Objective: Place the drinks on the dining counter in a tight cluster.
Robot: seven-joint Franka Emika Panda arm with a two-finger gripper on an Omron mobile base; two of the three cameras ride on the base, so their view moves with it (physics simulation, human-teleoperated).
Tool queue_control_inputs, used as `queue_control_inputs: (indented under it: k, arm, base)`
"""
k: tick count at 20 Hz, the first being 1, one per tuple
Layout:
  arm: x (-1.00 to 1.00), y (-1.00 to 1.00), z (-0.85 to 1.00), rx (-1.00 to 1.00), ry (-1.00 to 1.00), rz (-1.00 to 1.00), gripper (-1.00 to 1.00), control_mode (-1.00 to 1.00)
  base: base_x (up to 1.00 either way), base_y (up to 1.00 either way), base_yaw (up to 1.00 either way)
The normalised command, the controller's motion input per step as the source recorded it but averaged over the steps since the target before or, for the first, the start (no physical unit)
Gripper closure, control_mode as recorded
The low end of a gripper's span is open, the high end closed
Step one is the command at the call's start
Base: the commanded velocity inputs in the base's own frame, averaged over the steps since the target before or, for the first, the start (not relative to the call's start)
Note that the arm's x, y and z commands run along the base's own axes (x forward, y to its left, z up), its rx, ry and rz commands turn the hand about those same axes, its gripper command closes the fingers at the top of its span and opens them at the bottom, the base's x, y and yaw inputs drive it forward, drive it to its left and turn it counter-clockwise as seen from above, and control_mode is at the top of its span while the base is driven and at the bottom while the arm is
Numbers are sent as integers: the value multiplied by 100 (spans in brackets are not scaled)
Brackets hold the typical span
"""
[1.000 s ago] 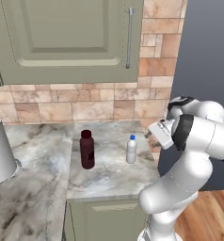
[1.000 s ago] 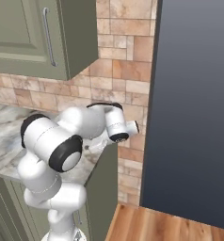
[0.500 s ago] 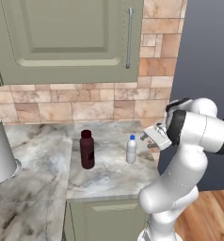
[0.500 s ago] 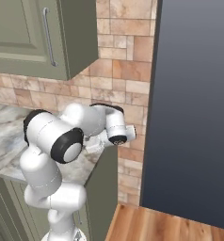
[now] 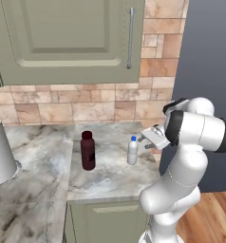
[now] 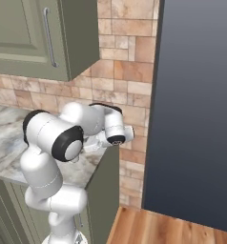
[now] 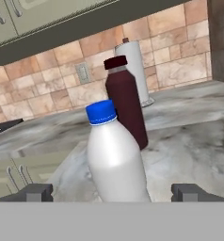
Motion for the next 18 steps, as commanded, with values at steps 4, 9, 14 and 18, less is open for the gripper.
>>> queue_control_inputs:
  k: [4, 9, 14, 18]
  arm:
    - [0, 11, -3, 0, 0, 0, -100, -100]
    - [0, 22, -10, 0, 0, 0, -100, -100]
    - [0, 16, -5, 0, 0, 0, -100, -100]
    - [0, 12, 0, 0, 0, 0, -100, -100]
  base:
    - [0, 0, 0]
    - [0, 0, 0]
    - [0, 0, 0]
    - [0, 0, 0]
